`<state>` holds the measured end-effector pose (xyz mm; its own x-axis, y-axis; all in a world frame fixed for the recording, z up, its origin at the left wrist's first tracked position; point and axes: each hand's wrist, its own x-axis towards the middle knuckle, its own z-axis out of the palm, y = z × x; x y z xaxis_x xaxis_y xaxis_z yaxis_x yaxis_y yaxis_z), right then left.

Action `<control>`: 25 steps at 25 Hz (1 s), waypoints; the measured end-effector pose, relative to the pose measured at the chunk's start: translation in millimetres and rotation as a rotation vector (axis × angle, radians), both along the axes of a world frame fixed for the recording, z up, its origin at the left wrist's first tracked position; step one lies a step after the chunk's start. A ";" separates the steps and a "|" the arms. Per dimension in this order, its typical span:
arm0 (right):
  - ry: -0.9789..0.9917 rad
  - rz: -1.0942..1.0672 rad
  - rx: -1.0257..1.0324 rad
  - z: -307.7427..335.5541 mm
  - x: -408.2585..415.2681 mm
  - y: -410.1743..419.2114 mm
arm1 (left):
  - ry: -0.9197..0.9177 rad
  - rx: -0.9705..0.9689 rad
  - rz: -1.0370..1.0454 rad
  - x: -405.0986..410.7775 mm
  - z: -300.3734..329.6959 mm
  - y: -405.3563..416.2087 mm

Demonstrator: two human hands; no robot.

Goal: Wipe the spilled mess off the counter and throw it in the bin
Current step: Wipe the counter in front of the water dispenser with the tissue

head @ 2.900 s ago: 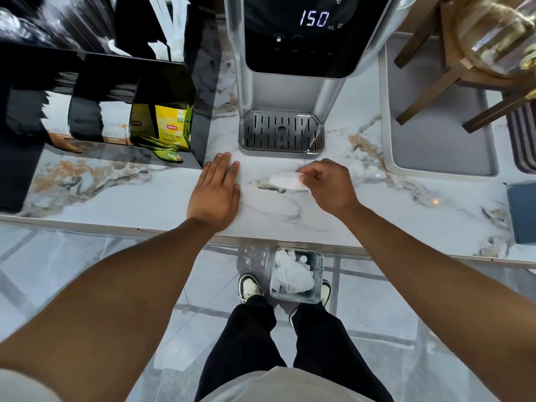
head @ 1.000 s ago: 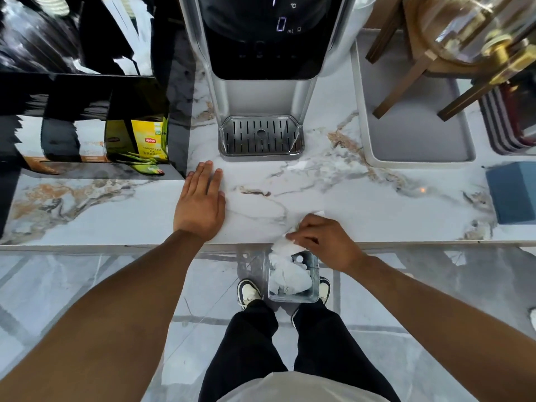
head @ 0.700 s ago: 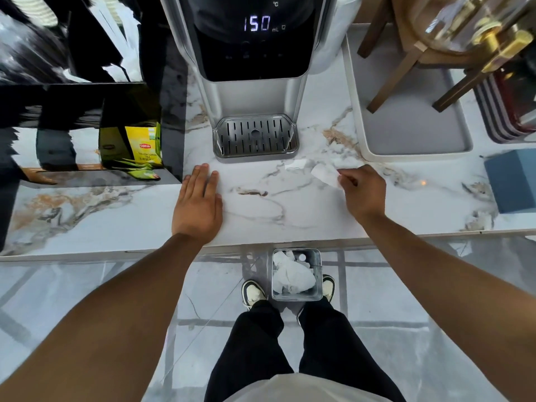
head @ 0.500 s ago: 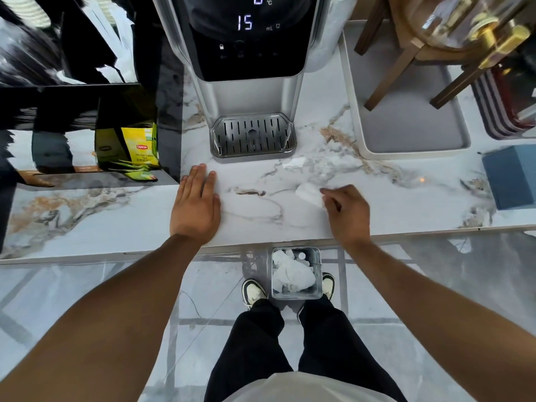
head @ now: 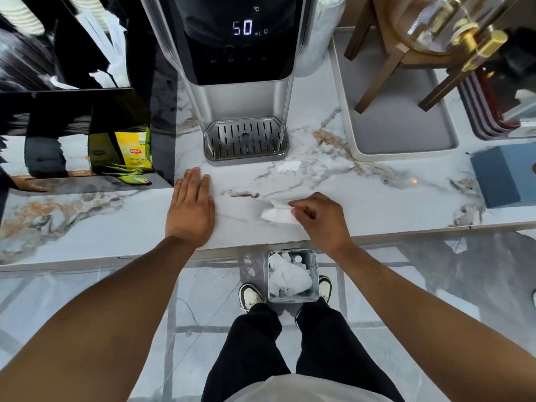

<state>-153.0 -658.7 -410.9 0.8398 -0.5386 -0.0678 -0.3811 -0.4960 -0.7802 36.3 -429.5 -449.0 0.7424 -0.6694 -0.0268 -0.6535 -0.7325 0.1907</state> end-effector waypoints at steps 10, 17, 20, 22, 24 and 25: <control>0.015 0.205 -0.014 -3.9 32.1 14.4 | -0.001 0.017 0.084 -14.0 14.6 -4.7; 0.055 0.034 -0.127 2.5 11.7 -1.0 | 0.010 -0.105 0.226 -43.4 34.9 -7.3; 0.166 0.003 -0.196 3.3 5.3 -9.2 | 0.160 -0.157 0.231 -55.2 42.2 -16.5; 0.248 0.003 -0.201 1.4 6.3 -11.4 | 0.251 -0.186 0.258 -61.6 44.8 -24.1; 0.313 -0.004 -0.174 1.7 9.5 -11.4 | 0.279 -0.204 0.278 -66.2 46.1 -33.2; 0.327 -0.008 -0.162 1.5 11.0 -11.2 | 0.275 -0.205 0.281 -67.7 46.2 -38.0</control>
<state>-142.1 -669.9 -409.4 0.7836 -0.5708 -0.2451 -0.6017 -0.5993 -0.5280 -31.4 -467.5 -402.9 0.8801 -0.4547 -0.1363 -0.3393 -0.8034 0.4892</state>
